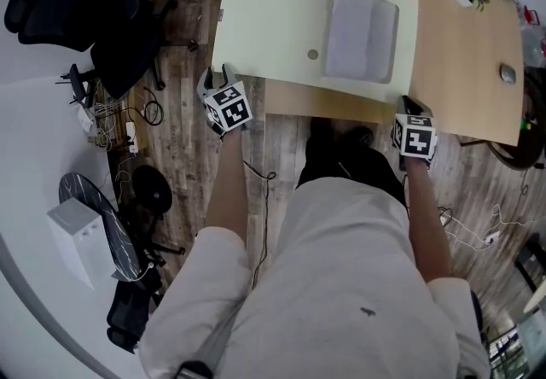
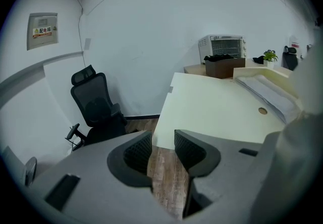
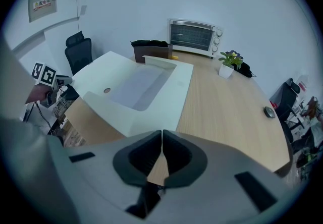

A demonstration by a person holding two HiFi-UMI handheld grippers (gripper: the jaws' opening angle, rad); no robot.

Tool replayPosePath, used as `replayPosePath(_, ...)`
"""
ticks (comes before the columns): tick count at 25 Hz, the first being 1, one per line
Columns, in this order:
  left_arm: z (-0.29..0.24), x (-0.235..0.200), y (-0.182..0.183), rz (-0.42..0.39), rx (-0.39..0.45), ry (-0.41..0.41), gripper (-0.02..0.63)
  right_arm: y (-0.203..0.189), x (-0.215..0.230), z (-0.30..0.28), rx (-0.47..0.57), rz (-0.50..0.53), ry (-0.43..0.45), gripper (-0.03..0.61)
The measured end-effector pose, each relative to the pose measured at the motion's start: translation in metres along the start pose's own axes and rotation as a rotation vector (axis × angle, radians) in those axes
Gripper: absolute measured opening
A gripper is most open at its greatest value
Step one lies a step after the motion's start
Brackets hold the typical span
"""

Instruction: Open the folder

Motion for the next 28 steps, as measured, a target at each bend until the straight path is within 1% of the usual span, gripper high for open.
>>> replayPosePath(5, 0.006, 0.002, 0.005, -0.024, 0.011, -0.001, 0.127, 0.001, 0.001, 0.000, 0.008, -0.018, -0.011, 0.002)
replayPosePath(11, 0.013, 0.008, 0.020, -0.058, 0.050, -0.030, 0.127, 0.011, 0.005, 0.005, 0.044, -0.037, -0.037, 0.000)
replayPosePath(15, 0.020, 0.015, 0.027, -0.052, 0.060, -0.048, 0.127, 0.017, 0.006, 0.010, 0.066, -0.051, -0.041, 0.002)
replayPosePath(22, 0.033, 0.035, 0.039, -0.066, 0.073, -0.089, 0.127, 0.023, 0.007, 0.018, 0.094, -0.071, -0.047, 0.001)
replayPosePath(28, 0.046, 0.057, 0.053, -0.079, 0.103, -0.154, 0.127, 0.032, 0.007, 0.026, 0.132, -0.086, -0.050, 0.001)
Point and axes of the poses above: the fingertips, and each gripper's own axes: z backward along the fingers, x to its right, y out of its top, the point moved 5 cm from there along z, backward along the fingers, and after that the axes turned 6 degrees about z, right-handed, at the moved point
